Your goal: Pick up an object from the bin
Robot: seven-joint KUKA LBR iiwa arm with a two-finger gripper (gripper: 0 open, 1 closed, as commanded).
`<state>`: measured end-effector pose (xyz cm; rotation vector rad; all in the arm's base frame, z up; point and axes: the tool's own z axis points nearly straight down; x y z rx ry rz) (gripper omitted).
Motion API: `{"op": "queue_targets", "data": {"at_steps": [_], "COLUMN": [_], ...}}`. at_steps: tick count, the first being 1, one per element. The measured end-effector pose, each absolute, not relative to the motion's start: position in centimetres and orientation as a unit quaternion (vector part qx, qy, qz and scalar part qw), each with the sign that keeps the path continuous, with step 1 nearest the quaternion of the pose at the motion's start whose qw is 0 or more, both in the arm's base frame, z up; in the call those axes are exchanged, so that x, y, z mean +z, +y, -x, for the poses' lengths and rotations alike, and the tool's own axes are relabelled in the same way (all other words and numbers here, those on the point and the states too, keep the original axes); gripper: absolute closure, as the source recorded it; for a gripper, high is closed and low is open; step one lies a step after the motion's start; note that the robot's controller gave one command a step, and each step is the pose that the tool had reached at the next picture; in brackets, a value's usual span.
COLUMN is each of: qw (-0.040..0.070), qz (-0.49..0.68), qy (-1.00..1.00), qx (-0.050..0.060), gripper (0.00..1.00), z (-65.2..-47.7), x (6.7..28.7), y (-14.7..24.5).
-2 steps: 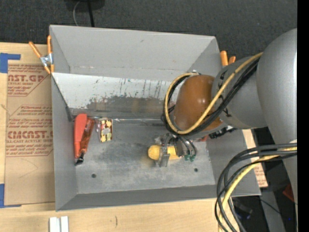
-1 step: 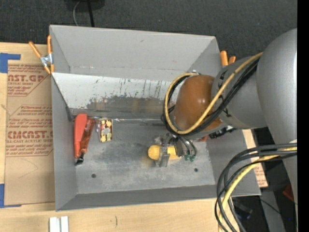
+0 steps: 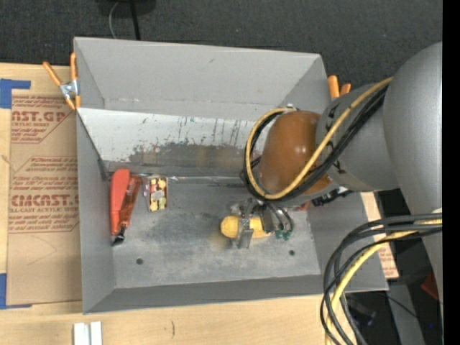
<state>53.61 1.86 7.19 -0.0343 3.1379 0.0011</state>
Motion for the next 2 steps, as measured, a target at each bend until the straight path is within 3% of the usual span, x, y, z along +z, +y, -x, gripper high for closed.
{"op": "queue_targets", "data": {"at_steps": [2], "qw": [0.001], "qz": [0.011], "qy": [1.000], "qx": [0.000], "gripper": [1.00], "z": [-53.59], "x": [8.74], "y": [1.87]}}
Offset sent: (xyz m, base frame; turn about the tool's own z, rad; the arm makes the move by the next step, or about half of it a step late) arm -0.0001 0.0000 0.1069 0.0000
